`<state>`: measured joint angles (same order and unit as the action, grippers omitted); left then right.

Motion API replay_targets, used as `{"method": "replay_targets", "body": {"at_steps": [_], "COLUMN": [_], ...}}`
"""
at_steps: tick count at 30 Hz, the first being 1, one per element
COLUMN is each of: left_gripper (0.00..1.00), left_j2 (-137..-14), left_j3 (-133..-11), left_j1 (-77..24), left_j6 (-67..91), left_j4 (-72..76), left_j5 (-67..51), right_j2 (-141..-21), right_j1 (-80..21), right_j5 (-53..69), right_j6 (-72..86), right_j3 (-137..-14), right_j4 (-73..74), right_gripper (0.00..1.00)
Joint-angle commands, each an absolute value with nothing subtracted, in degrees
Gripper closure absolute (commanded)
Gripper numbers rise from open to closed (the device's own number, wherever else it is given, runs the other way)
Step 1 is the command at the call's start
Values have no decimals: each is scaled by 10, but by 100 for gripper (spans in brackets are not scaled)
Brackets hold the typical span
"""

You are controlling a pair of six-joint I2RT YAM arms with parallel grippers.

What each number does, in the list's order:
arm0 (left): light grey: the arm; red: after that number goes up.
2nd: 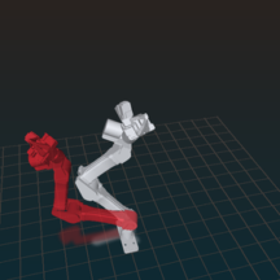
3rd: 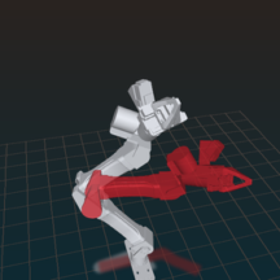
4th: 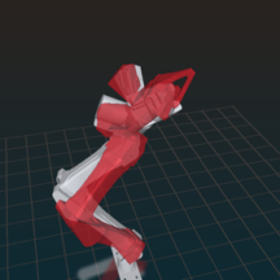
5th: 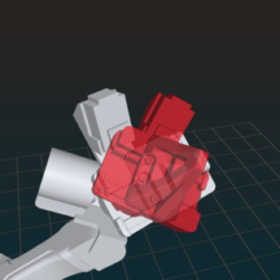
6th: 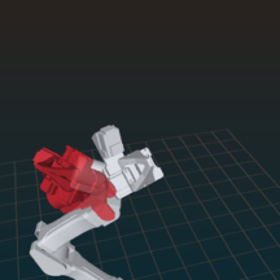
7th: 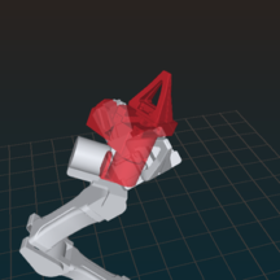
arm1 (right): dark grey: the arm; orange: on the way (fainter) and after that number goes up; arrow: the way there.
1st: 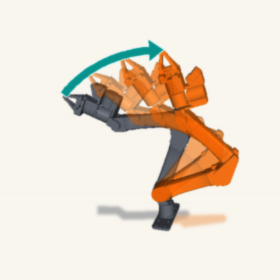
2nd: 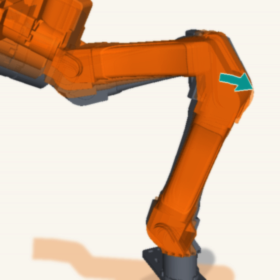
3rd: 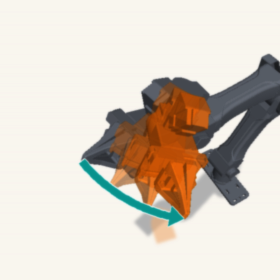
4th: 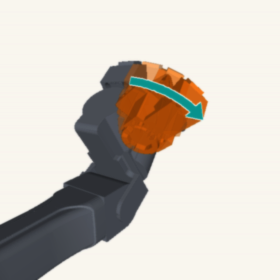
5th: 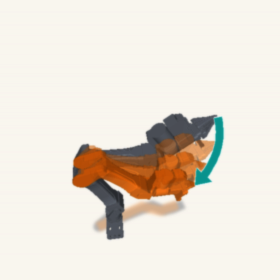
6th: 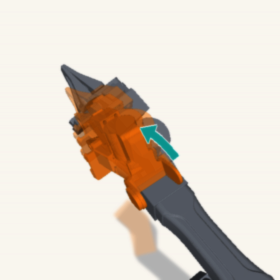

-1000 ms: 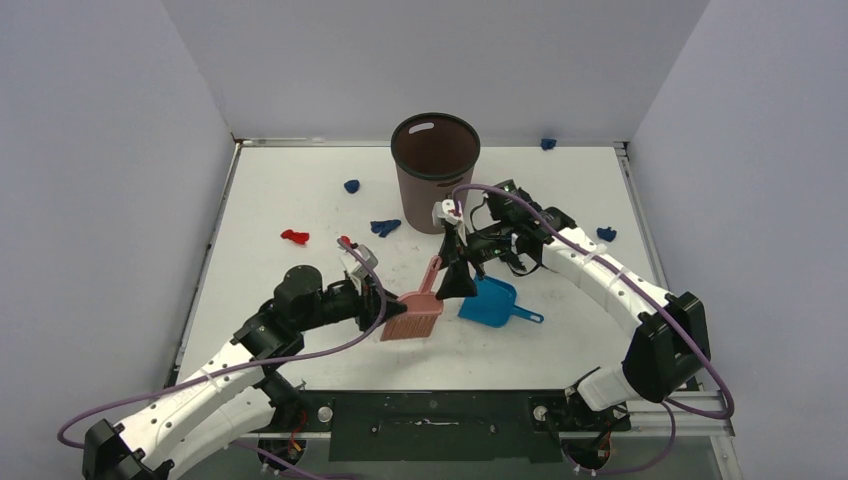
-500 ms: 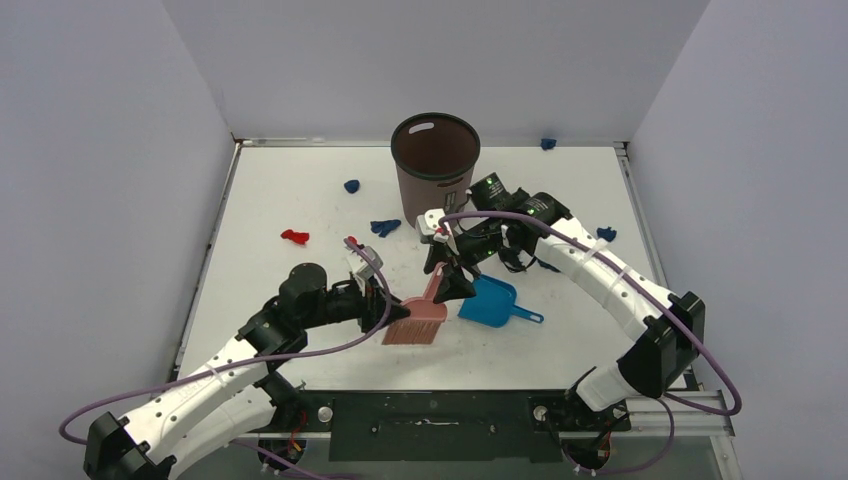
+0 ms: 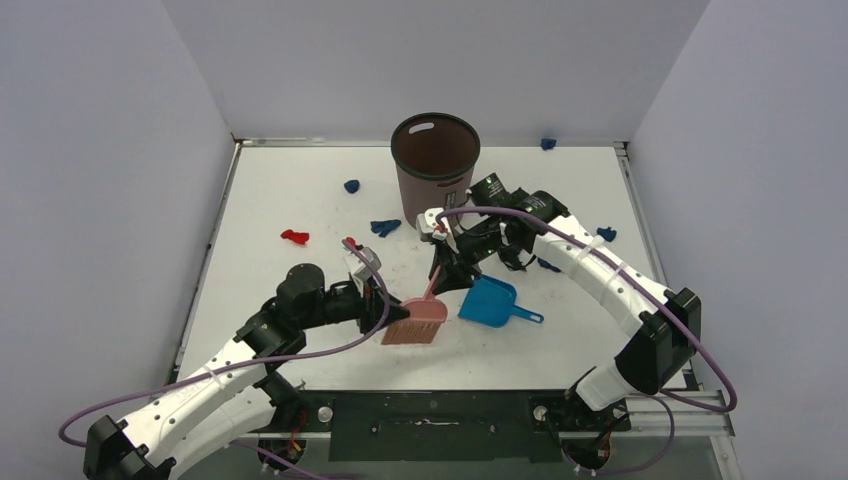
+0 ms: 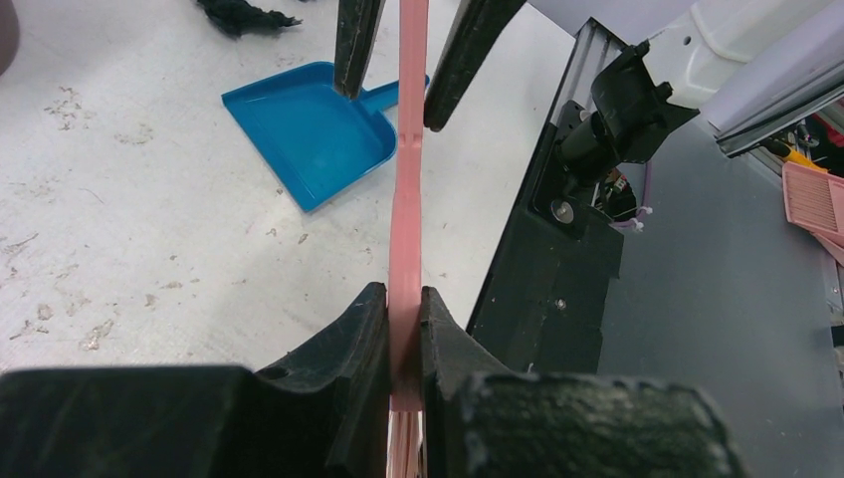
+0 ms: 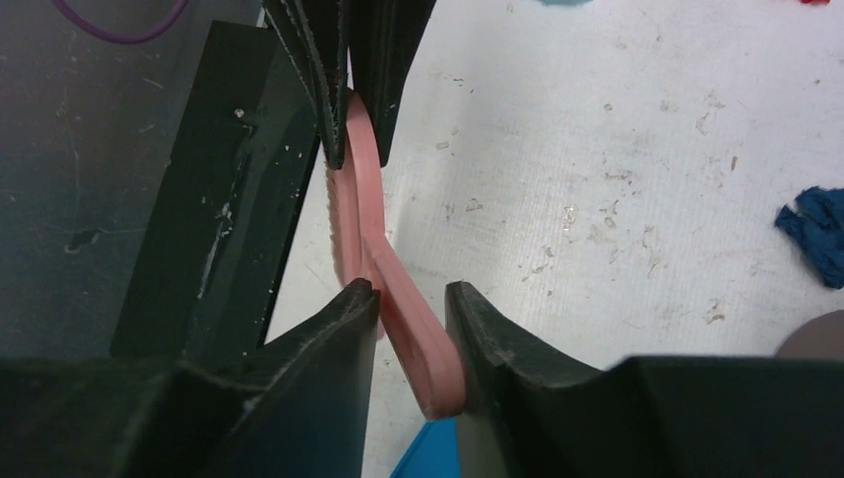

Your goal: Sweep away the paper scraps from the table

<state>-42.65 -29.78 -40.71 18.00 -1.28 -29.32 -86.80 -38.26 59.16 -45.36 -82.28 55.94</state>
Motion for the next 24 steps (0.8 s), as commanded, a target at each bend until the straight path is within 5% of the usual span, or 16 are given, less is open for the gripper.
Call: {"method": "replay_targets", "body": {"at_steps": [1,5,9,12,17,24], "left_gripper": [100,100,57,38,35,33], "left_j2": [-421,-420,-411,-396,-430,-636], "left_j3": [-303,-305,-316,-325,-350,-462], "left_j1": [-402,-402,-403,-404,-457,-609], "left_j6": [183,182,189,214,235,308], "left_j4": [22,17,1,-29,-36,-59], "left_j5": [-290,-274,-199,-117,-25,182], "right_j2": [-870,-874,-867,-855,-824,-745], "right_j1": [-384,-383,-344,-274,-136,67], "right_j5": [617,614,590,578,503,401], "right_j6": [-451,-447,-418,-418,-404,-330], "right_j3": [-831,-834,-847,-870,-877,-800], "right_j4": [550,554,546,570,599,523], "right_gripper": [78,94,95,95,95,95]}}
